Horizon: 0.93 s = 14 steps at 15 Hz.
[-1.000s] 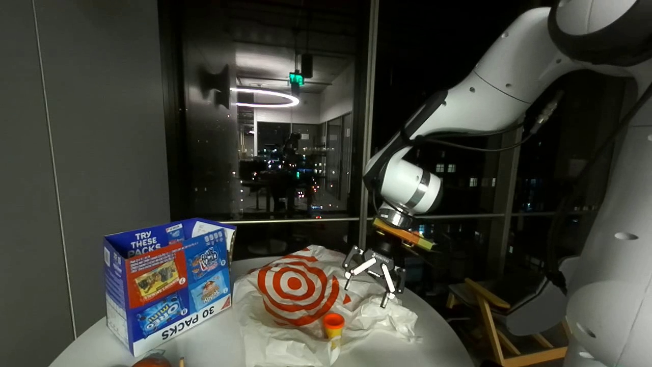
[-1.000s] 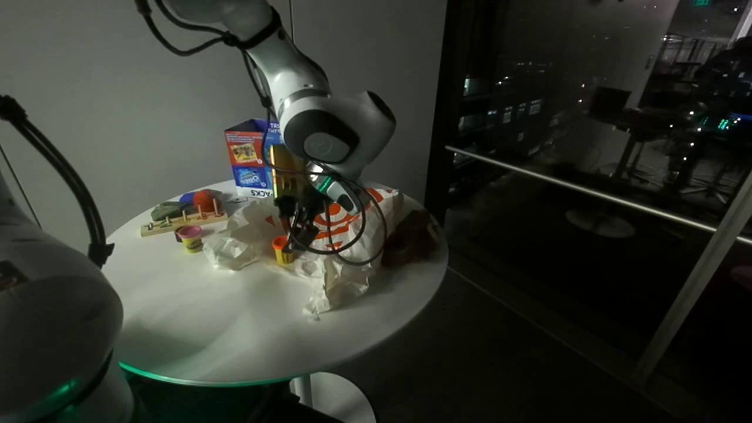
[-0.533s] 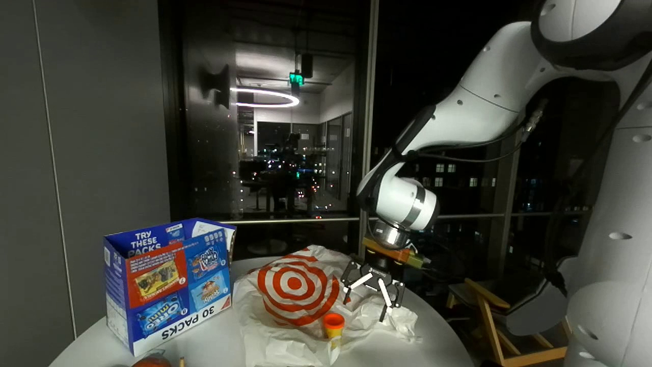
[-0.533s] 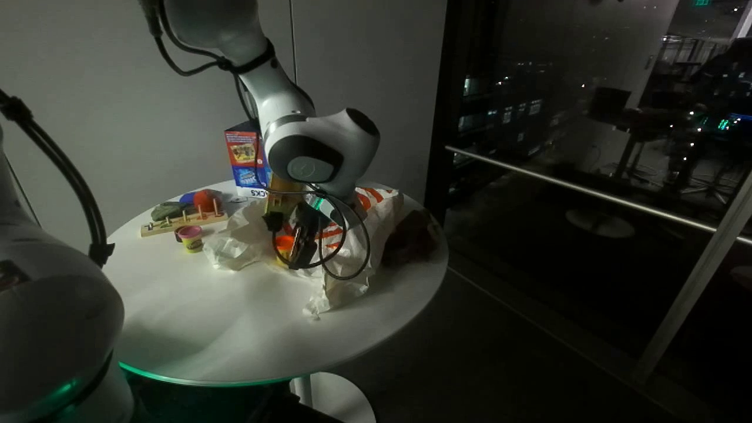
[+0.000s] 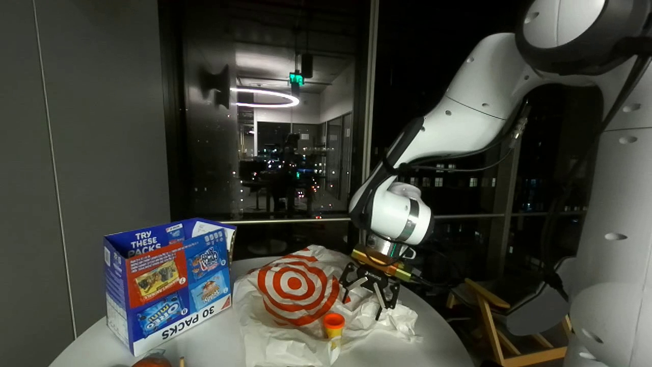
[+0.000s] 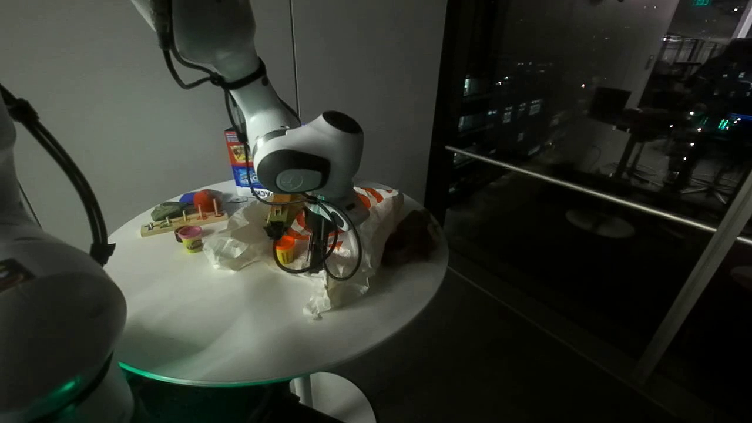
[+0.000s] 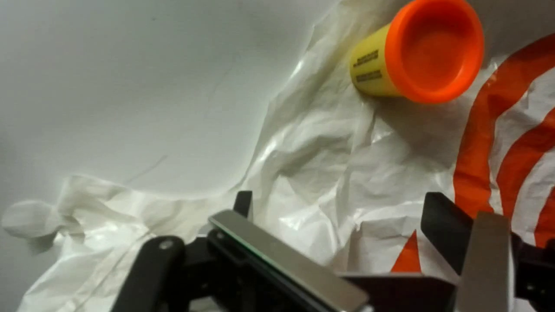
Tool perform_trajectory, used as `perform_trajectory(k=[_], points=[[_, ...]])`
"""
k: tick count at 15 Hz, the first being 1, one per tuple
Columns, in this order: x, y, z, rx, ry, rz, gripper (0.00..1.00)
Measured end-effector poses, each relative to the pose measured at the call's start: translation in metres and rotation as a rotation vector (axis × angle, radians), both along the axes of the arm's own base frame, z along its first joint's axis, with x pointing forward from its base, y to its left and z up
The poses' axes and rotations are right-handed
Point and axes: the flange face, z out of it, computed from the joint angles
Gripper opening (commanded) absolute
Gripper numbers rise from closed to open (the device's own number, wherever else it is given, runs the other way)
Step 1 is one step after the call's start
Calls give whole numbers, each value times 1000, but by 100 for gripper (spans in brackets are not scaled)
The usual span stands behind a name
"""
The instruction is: Open up the plastic and put the yellow container in the plastic
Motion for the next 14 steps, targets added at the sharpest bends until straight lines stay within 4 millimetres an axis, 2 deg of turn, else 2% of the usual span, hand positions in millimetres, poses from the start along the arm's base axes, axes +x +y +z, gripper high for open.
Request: perform_trajectory(k=[2,3,4,5,7,14], points=[[3,-4,1,-36,-31,-28,99],[3,-5,1,-48,-41,-39,74],[4,-6,1,-57,-47,-49,74],[3,-6,0,-61,-48,-54,69],[2,-5,-2,-65,-44,-59,52],[0,-3,-6,-65,-34,-57,8]])
